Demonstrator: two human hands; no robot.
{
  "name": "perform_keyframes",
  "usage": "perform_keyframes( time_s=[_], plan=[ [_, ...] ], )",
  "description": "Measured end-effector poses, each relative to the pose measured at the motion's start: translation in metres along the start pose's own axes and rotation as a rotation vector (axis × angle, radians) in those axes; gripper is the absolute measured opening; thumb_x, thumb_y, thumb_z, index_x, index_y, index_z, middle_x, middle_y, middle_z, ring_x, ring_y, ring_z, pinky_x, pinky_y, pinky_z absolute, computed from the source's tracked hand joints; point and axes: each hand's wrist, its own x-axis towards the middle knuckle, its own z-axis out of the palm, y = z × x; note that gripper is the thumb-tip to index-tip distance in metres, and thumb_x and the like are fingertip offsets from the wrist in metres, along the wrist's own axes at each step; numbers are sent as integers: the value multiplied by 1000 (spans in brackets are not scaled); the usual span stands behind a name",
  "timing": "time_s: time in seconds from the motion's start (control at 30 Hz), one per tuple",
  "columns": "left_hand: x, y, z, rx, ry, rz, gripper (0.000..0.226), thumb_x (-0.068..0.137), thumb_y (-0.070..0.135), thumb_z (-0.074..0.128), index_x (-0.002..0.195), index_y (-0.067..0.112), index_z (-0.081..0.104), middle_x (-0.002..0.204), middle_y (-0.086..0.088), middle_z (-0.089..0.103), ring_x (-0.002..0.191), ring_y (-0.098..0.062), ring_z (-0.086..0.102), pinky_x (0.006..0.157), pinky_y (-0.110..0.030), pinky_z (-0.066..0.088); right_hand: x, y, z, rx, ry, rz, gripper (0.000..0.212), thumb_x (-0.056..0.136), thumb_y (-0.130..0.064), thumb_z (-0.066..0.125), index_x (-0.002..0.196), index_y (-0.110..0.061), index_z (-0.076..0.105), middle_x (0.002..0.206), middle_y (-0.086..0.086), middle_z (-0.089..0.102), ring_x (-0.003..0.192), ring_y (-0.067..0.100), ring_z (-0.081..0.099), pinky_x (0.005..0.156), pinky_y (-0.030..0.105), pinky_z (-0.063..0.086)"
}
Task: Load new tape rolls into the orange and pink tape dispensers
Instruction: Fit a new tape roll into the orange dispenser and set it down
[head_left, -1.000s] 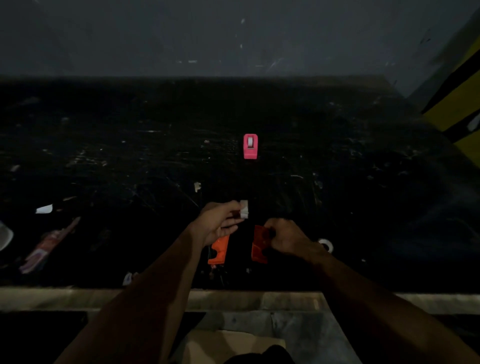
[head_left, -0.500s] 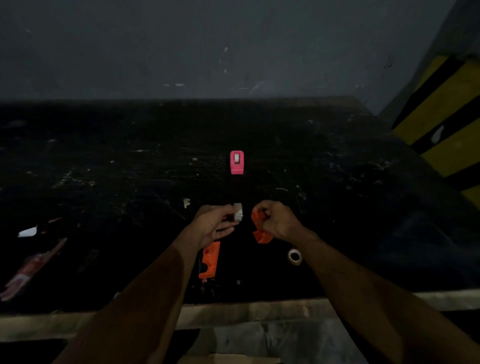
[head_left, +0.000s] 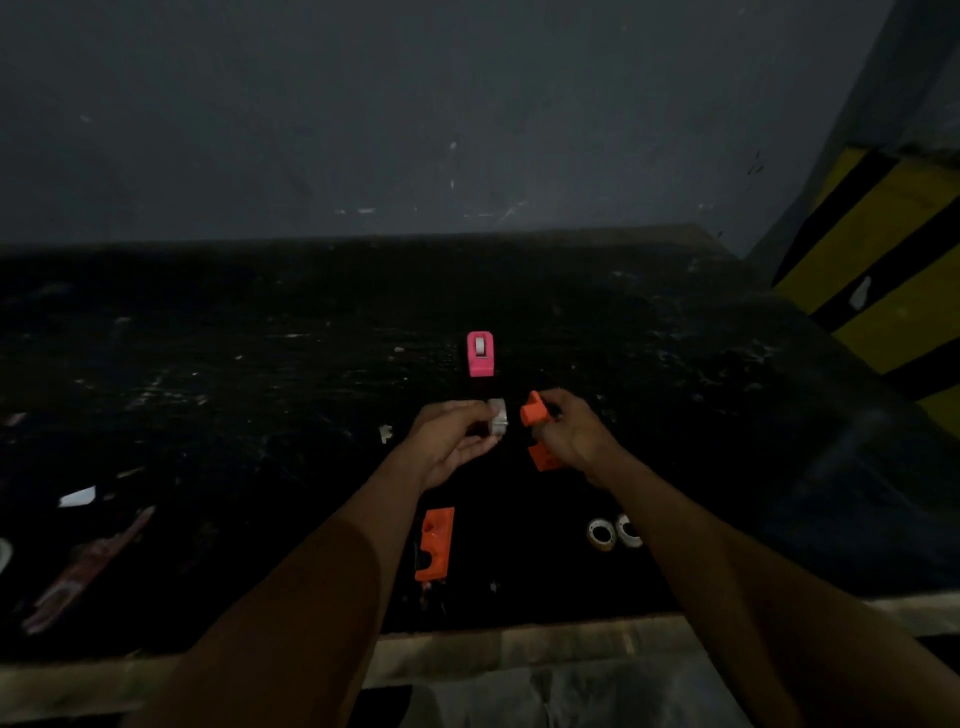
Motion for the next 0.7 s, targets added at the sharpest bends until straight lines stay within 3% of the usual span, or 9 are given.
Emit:
perform_keyframes(
  time_s=[0.07, 0.13, 0.23, 0.43, 0.6, 0.7],
  plan=[
    [-1, 1, 0, 6, -14, -6, 12, 84, 9, 69, 96, 10, 67, 101, -12, 68, 98, -25, 65, 85, -29, 56, -1, 0, 2, 48, 1, 38, 37, 93, -17, 50, 128, -26, 49, 116, 6, 58, 102, 22, 58, 91, 38, 51],
    [-1, 2, -1, 12, -24, -9, 11, 84, 9, 69, 95, 11, 68, 102, -12, 68, 102, -25, 64, 87, -29, 55, -4, -2, 5, 125, -30, 110, 31, 97, -22, 44, 127, -31, 45, 105, 8, 58, 86, 22, 62, 75, 37, 57],
    [0, 2, -2, 5, -27, 4, 11, 85, 8, 68, 95, 11, 68, 101, -12, 67, 104, -26, 63, 90, -31, 54, -6, -4, 8, 91, -75, 160, 41, 95, -24, 42, 134, -38, 38, 88, 6, 55, 70, 18, 56, 56, 29, 49],
    [-1, 4, -9, -49, -33, -23, 21, 85, 6, 66, 106, 7, 64, 109, -16, 65, 107, -27, 63, 89, -31, 55, -8, -11, 11, 243, -92, 261, 53, 91, -35, 46, 142, -41, 33, 95, 7, 50, 78, 20, 50, 64, 31, 43],
    [-3, 0, -12, -97, -52, -49, 33, 85, 9, 67, 117, 4, 60, 104, -18, 65, 93, -25, 66, 70, -27, 61, -11, -10, 15, 274, -25, 175, 44, 97, -38, 36, 141, -38, 37, 90, 5, 51, 76, 20, 53, 66, 32, 43],
    [-1, -3, -10, -82, -45, -40, 36, 84, 11, 68, 119, 5, 60, 104, -17, 65, 89, -24, 66, 80, -30, 57, -16, -9, 19, 312, -70, 131, 40, 94, -34, 44, 133, -43, 47, 92, 4, 57, 81, 20, 57, 74, 36, 49]
  ],
)
